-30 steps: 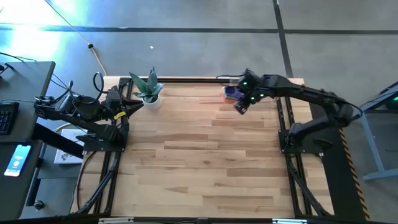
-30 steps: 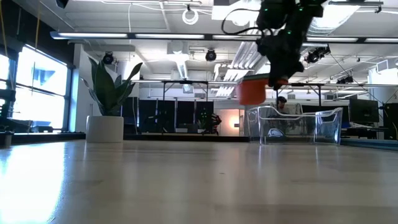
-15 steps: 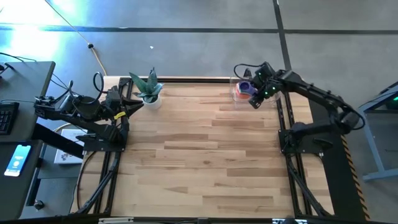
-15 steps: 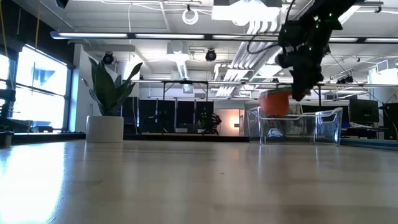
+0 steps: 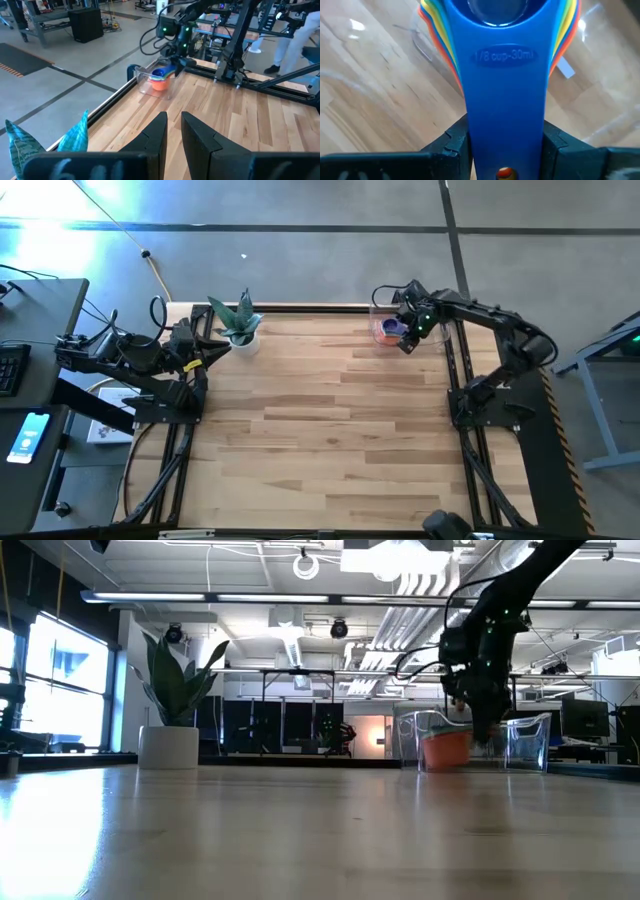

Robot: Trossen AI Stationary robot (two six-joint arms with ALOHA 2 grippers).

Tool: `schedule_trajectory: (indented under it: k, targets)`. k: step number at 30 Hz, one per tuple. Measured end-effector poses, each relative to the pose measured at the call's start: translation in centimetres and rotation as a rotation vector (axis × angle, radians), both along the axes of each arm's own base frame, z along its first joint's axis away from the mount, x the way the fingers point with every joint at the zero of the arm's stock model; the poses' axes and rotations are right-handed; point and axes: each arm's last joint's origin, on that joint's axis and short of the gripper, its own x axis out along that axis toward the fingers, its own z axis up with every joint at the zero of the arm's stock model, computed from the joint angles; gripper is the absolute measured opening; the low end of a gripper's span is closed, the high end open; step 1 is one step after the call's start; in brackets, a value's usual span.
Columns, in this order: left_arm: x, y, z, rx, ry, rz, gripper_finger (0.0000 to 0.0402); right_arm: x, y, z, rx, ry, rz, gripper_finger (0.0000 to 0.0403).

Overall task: Nest measuring cups in basket
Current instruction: Put the measuring cups into the bin, then return to Home Position

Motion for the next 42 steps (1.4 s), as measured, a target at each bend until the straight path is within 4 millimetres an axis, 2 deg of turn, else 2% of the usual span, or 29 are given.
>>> schedule_trajectory:
  k: [5, 12, 17, 22, 27, 32, 34, 38, 42]
  targets:
    - [0.0, 0.0, 0.0, 0.0, 0.001, 0.0, 0.0046, 0.2, -0.3, -0.8, 0.027, 0.017, -0.016, 0.0133]
    - [0.0, 0.0, 0.0, 0.0, 0.001, 0.0, 0.0046, 0.1, -0.1, -0.2, -0.002, 0.013, -0.038, 0.0215]
    - [0.0, 0.0, 0.0, 0.0, 0.0, 0.0, 0.0046, -0.3, 0.2, 0.9, -0.043, 0.002, -0.058, 0.0266]
    - [0.0, 0.0, 0.0, 0.0, 0.0, 0.0, 0.0046, -0.8, 1.5, 3.4, -0.051, -0.128, -0.078, 0.0275]
    - [0.0, 0.0, 0.0, 0.0, 0.0, 0.0, 0.0046, -0.4, 4.2, 7.4, -0.128, -0.363, -0.071, 0.0276]
    - [0.0, 0.0, 0.0, 0.0, 0.0, 0.0, 0.0046, 1.7, 8.4, 12.2, -0.296, -0.7, 0.07, 0.0276]
    - [0.0, 0.0, 0.0, 0.0, 0.0, 0.0, 0.0046, 2.3, 10.3, 13.5, -0.358, -0.786, 0.14, 0.0277]
    - [0.0, 0.0, 0.0, 0.0, 0.0, 0.0, 0.0046, 3.5, 13.2, 14.6, -0.441, -0.84, 0.201, 0.0277]
    - [0.0, 0.0, 0.0, 0.0, 0.0, 0.0, 0.0046, 5.7, 15.4, 14.1, -0.441, -0.855, 0.247, 0.0277]
